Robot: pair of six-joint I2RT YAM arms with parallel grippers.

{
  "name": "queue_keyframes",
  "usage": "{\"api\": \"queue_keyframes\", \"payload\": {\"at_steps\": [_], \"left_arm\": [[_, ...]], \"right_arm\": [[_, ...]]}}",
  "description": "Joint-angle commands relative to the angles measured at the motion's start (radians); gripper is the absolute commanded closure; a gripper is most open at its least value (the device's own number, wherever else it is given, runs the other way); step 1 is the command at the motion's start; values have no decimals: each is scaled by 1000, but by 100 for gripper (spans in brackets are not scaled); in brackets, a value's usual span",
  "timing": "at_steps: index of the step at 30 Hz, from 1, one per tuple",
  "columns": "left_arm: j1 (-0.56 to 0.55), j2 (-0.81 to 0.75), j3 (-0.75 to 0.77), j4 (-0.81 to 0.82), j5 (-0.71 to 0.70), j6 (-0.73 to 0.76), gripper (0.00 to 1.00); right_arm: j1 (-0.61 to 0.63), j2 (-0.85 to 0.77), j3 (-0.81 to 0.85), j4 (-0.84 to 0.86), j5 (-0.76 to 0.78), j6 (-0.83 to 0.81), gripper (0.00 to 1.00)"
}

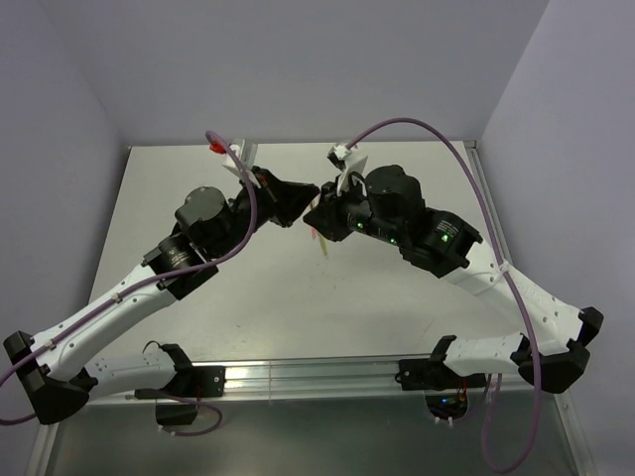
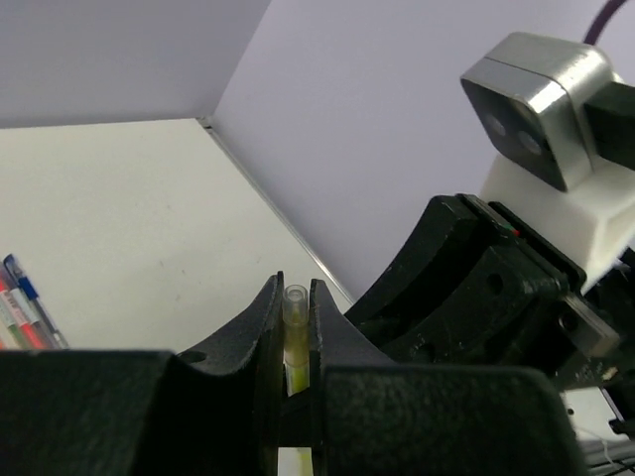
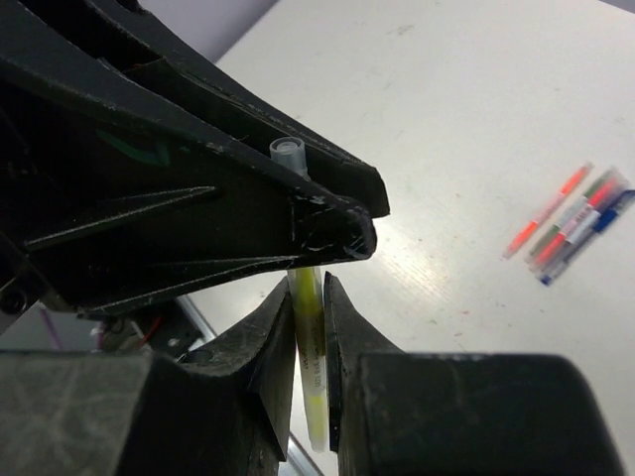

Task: Insert the pens into the pen caps
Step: Press the pen cap onto the pen.

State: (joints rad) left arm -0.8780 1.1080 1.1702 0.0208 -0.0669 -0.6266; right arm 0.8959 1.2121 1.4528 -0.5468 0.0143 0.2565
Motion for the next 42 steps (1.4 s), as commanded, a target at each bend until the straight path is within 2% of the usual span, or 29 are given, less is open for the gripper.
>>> {"api": "queue_keyframes", "payload": {"at_steps": [1,8,13,20,27,33,42], "left_arm": [[-35,-76,-53,-78,171,57,100],[-33,-119,-101,19,332,102,100],[-26,-135,-138,88,430,94,99],[-1,-145,-176,200,572,68,100],[11,-140,-207,306,662,30,100],[11,-128,-185,312,647,21,99],[-2,-105,-195,335,566,-24,100]], "right_arm": [[-103,-88,18,232,76,13,100],[-216,-147,-57,321,-147,69,100],[-278,-180,-101,399,-286,98,100],[-371,-192,-172,534,-555,187,100],[-410,-178,-196,648,-706,266,100],[-411,-171,-195,622,-683,257,100],[-333,-158,-149,495,-432,175,100]]}}
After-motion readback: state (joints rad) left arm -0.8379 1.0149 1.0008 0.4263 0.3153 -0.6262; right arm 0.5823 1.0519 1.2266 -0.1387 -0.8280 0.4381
